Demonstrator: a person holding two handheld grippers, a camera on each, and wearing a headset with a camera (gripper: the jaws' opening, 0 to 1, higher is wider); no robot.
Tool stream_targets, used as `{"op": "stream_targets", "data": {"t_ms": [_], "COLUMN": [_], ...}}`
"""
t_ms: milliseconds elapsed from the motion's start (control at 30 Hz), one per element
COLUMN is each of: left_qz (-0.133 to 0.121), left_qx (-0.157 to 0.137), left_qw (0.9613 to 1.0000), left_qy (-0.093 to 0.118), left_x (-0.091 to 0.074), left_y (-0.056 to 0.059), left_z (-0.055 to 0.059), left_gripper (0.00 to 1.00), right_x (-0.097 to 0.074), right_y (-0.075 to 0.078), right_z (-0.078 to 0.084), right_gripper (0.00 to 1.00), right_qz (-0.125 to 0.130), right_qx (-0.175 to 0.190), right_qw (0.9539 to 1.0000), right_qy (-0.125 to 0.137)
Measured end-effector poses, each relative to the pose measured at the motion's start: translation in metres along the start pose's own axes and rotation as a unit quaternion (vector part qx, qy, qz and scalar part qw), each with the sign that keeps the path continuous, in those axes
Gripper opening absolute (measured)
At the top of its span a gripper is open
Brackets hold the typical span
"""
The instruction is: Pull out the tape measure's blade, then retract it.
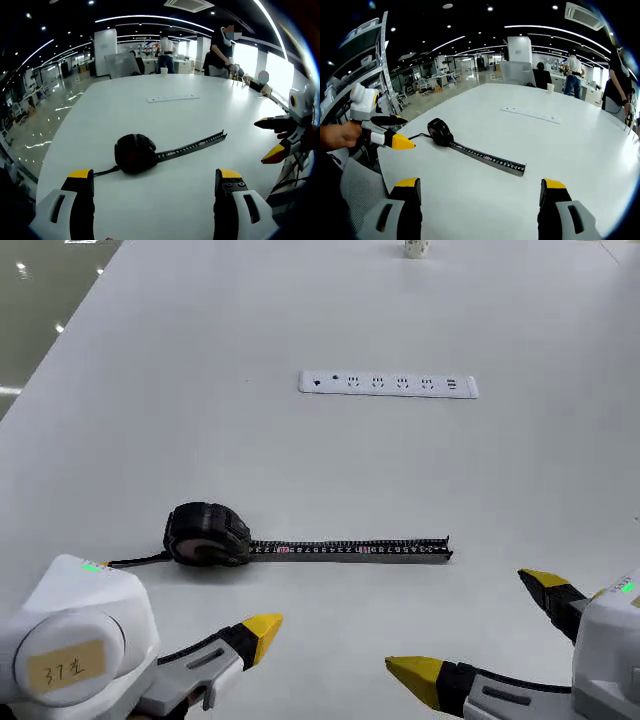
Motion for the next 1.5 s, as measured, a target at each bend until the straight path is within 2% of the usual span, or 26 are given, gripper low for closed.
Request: {"op": "stream_targets", "data": {"t_ms": [367, 467, 533, 900, 1167, 1267, 1500], "left_qz": [0.001, 0.001, 0.001, -0.003, -0.008, -0.014, -0.023], "left_qx": [-0.003, -0.002, -0.003, -0.008, -0.023, -0.032, -0.048], "left_qw": [1.0000, 1.0000, 1.0000, 1.0000, 0.9997, 0.9994, 0.9985], "left_qy": [-0.002, -0.002, -0.002, 0.001, -0.004, -0.004, -0.011], "left_x": [0.015, 0.020, 0.024, 0.046, 0.057, 0.062, 0.069], "left_y": [-0.001, -0.001, -0.002, -0.003, -0.006, -0.011, -0.013], "left_z": [-0.001, -0.003, -0.004, -0.011, -0.010, -0.010, -0.006], "left_gripper": [0.99, 0.99, 0.99, 0.98, 0.95, 0.94, 0.91], "right_x": [0.009, 0.011, 0.013, 0.021, 0.029, 0.033, 0.041], "right_y": [0.010, 0.012, 0.012, 0.027, 0.042, 0.047, 0.056], "right_z": [0.003, 0.006, 0.010, 0.016, 0.010, 0.008, 0.005], "right_gripper": [0.99, 0.99, 0.99, 0.94, 0.87, 0.82, 0.73], "right_qz": [-0.021, -0.029, -0.039, -0.043, -0.047, -0.054, -0.072], "right_qx": [-0.013, -0.022, -0.026, -0.036, -0.061, -0.071, -0.089], "right_qw": [0.9996, 0.9991, 0.9982, 0.9973, 0.9960, 0.9948, 0.9918], "right_qy": [-0.013, -0.020, -0.036, -0.046, -0.046, -0.050, -0.057]}}
Point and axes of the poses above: the centre of the closed fingertips' face, and the gripper's own axes: x roughly forward along the fingers, y roughly to its right, z roughly out of its underside, the point moved 3 cm from there along -x, roughly backward along the fingers, and after that the axes turned 3 degrees about x, right-handed, at the moved point
